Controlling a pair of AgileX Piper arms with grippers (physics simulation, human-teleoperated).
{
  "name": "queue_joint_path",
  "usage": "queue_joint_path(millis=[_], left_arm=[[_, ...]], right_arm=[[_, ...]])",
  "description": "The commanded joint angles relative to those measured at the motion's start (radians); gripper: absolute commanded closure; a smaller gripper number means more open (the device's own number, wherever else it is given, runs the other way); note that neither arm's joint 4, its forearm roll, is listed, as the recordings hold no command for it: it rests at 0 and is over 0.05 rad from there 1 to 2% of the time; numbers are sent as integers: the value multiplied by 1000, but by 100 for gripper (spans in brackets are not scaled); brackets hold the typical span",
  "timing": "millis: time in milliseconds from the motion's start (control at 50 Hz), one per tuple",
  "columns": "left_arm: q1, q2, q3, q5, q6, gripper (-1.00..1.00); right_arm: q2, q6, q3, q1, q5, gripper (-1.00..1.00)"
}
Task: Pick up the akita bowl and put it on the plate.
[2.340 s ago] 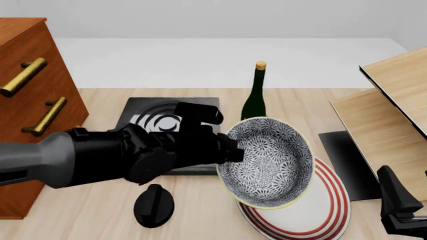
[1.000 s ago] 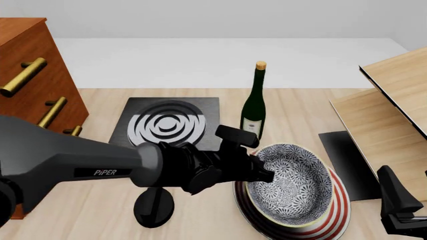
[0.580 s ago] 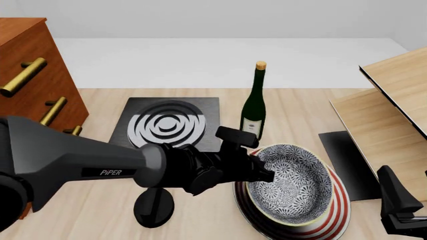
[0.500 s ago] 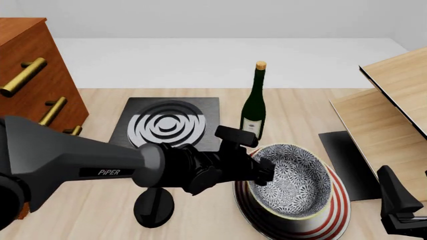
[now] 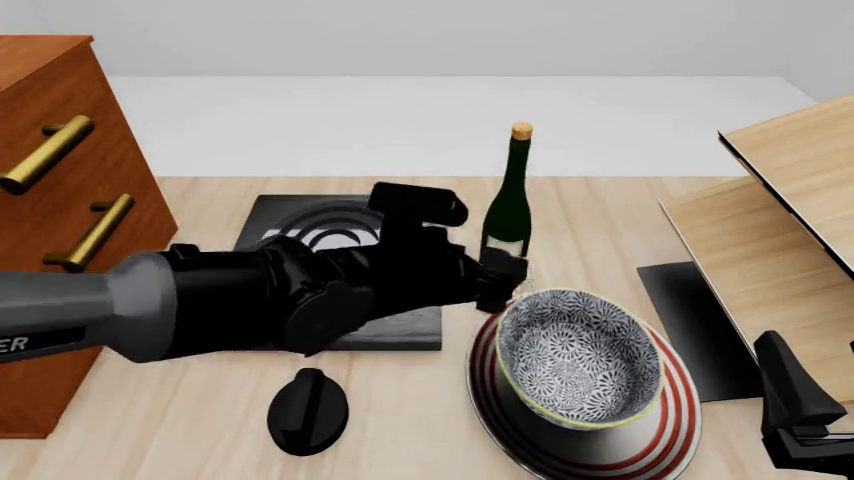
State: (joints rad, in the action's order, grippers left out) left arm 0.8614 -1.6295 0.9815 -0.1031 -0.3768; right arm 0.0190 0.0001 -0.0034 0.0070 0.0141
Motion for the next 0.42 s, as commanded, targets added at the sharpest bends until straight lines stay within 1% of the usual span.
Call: queue_joint_path(millis=[20, 60, 100, 180, 220, 260, 420], left_arm=[[-46, 141, -66, 11, 26, -100], [-46, 158, -82, 0, 41, -100], [-60, 174, -94, -7, 46, -100], [-56, 187, -116, -19, 48, -100], [-62, 195, -121, -20, 61, -100], [-61, 206, -123, -14, 54, -100], [-71, 247, -141, -10, 65, -100]], right_arm=[[1, 0, 0, 0, 0, -100], [1, 0, 0, 0, 0, -100], [0, 0, 0, 0, 0, -100], [0, 0, 0, 0, 0, -100], [0, 0, 0, 0, 0, -100], [0, 0, 0, 0, 0, -100], [0, 0, 0, 0, 0, -100]])
